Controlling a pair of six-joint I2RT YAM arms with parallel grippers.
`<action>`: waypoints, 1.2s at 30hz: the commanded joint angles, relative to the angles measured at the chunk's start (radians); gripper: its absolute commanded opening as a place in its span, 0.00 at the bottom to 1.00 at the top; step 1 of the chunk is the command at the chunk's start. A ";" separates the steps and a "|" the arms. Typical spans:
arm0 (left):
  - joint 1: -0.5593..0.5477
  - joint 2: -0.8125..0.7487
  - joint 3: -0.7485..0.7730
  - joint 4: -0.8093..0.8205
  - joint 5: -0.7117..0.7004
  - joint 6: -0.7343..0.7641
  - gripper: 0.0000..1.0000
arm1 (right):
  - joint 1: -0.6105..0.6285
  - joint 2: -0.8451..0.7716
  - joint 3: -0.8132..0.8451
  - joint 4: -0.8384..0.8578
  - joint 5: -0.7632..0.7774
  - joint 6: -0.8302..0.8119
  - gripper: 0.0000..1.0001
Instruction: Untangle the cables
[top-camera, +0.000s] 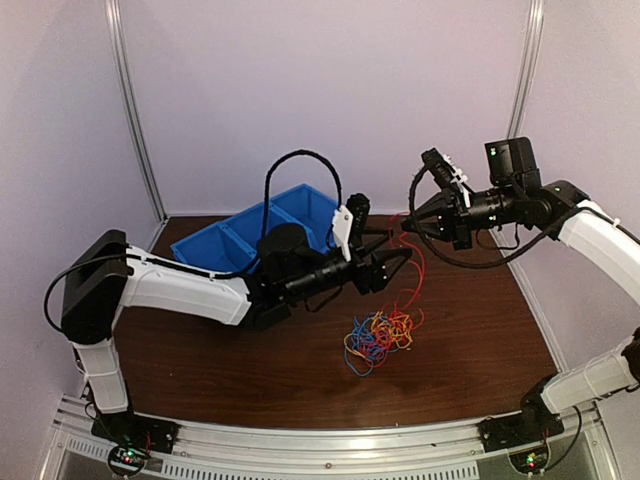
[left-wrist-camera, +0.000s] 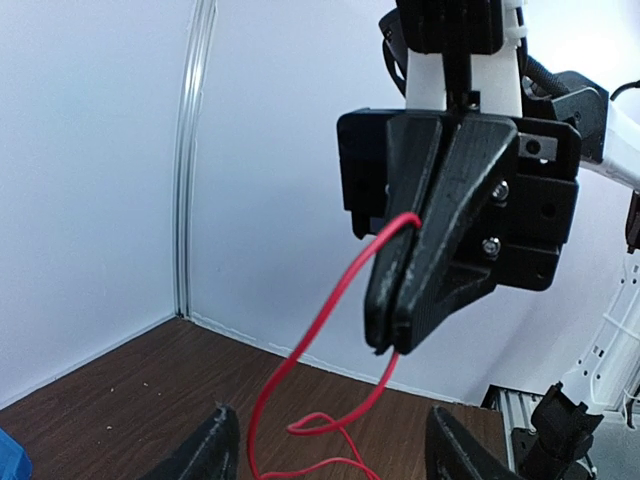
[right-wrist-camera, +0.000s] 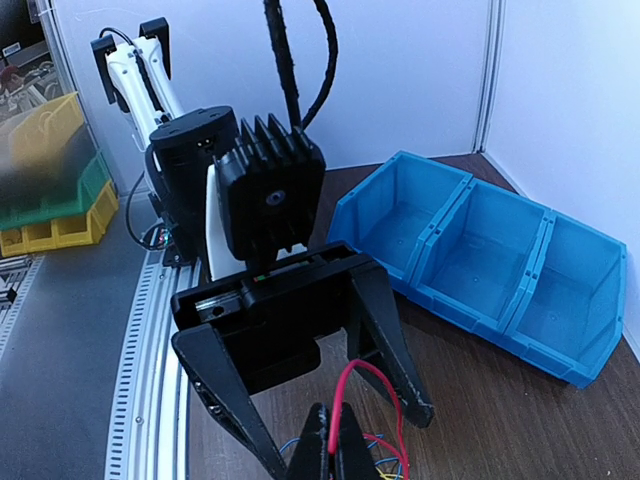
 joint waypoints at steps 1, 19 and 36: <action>0.017 0.047 0.032 0.120 0.015 -0.049 0.62 | -0.001 -0.017 -0.002 0.021 -0.032 0.006 0.00; 0.035 0.051 0.021 0.201 0.123 -0.036 0.00 | -0.003 -0.026 0.004 0.014 0.008 0.004 0.22; 0.055 -0.254 -0.203 0.057 -0.116 -0.032 0.00 | -0.037 0.087 -0.264 0.186 0.014 -0.153 0.79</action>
